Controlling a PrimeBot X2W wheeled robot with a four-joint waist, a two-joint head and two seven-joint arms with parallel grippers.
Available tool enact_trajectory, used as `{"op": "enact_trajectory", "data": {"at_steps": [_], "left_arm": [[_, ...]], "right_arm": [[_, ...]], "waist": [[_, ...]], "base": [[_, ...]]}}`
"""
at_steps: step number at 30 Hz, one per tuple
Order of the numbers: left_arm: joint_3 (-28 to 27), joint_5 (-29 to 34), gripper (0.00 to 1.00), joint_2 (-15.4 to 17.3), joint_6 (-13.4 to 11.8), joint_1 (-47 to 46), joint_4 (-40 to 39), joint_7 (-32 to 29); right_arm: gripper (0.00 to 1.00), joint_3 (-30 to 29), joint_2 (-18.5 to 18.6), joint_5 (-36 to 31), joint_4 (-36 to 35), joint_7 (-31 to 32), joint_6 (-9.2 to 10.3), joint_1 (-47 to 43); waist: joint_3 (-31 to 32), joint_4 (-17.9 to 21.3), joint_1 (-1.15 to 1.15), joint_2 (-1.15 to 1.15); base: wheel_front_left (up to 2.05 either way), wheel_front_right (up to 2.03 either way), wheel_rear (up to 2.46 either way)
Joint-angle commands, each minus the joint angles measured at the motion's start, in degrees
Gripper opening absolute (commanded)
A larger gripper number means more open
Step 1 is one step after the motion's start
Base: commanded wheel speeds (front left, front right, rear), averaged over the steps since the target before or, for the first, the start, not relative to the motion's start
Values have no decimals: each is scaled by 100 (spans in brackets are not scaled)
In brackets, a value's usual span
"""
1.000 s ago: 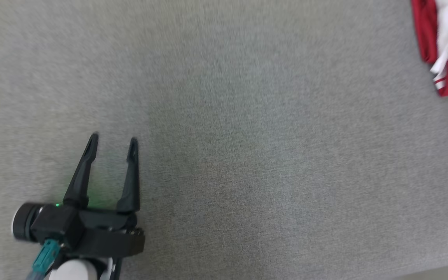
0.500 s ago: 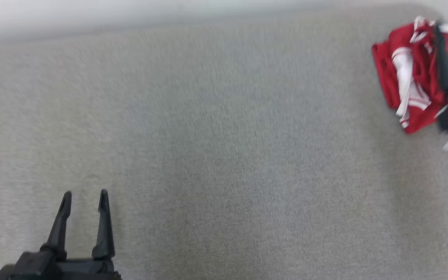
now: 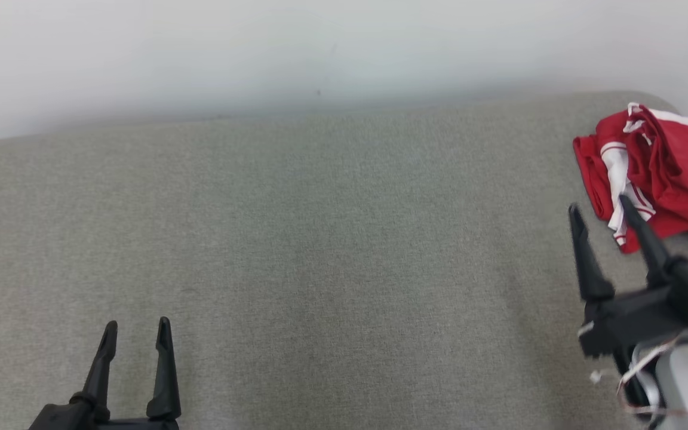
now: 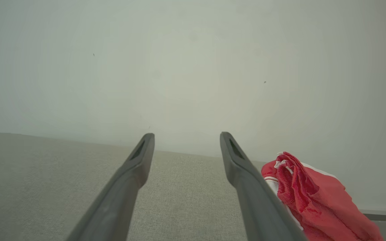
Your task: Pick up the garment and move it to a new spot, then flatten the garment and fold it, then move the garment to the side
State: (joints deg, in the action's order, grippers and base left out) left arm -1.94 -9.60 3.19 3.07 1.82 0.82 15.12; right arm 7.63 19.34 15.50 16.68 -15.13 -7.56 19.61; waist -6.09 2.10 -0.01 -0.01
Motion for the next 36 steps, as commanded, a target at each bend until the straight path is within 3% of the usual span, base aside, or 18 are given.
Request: {"op": "enact_trajectory", "data": {"at_steps": [1, 13, 36], "left_arm": [[16, -11, 100, -10, 39, 28, 51, -2], [-111, 24, 100, -16, 170, 104, 290, -2], [-146, 27, 100, -31, 244, 1, 532, -2]], "right_arm": [[100, -65, -123, -42, -123, 2, 19, -298], [100, -438, -789, -242, -713, 2, 19, -1668], [100, -372, -1175, -109, -636, 2, 19, -1880]], "waist": [[170, -88, 1, 1], [465, -101, 1, 1], [520, -169, 1, 1]], "base": [[0, 0, 0], [0, 0, 0], [0, 0, 0]]}}
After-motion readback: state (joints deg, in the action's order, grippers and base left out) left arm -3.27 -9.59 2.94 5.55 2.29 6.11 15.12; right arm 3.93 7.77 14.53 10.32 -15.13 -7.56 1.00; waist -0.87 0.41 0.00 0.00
